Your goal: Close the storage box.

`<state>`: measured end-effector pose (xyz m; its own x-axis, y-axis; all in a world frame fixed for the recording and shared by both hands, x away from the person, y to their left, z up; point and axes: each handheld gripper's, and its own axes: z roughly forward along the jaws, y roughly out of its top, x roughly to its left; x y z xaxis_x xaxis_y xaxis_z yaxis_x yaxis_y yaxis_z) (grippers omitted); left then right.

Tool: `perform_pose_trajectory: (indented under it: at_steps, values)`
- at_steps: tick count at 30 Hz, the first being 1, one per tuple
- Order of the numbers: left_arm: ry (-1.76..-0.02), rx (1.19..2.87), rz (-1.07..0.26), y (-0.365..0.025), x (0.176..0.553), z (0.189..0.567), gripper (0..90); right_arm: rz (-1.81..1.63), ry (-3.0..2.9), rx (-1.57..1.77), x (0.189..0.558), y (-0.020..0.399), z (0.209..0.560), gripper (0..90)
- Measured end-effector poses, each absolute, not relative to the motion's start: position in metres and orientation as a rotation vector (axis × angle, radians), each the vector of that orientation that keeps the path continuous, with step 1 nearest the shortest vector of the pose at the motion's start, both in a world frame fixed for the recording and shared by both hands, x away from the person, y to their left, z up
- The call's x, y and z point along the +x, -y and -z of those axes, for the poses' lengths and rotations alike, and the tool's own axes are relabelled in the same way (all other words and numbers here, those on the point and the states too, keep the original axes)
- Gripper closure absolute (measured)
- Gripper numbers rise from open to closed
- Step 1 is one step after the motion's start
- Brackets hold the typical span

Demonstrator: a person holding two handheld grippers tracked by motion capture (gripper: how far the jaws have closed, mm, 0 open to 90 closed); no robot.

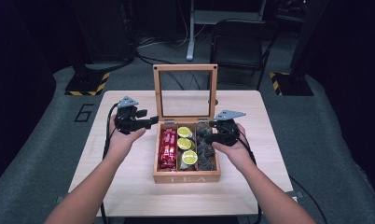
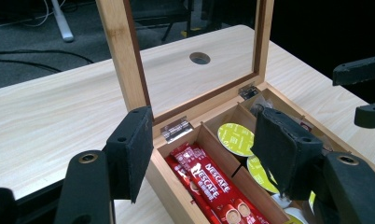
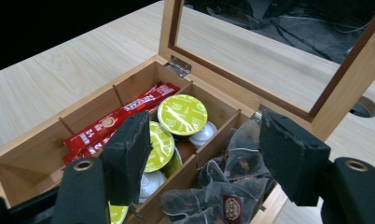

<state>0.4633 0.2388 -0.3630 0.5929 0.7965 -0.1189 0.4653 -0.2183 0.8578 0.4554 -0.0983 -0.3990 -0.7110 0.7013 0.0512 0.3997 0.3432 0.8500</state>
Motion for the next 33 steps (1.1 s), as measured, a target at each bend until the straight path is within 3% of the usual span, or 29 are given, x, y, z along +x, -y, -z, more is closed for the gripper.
perform_pose_trajectory:
  at_steps: [33]
  values:
    - [-1.029,1.853,-0.45,-0.24,0.457,0.365,37.8,-1.254,-2.442,0.861,0.413,0.065,0.438,32.2]
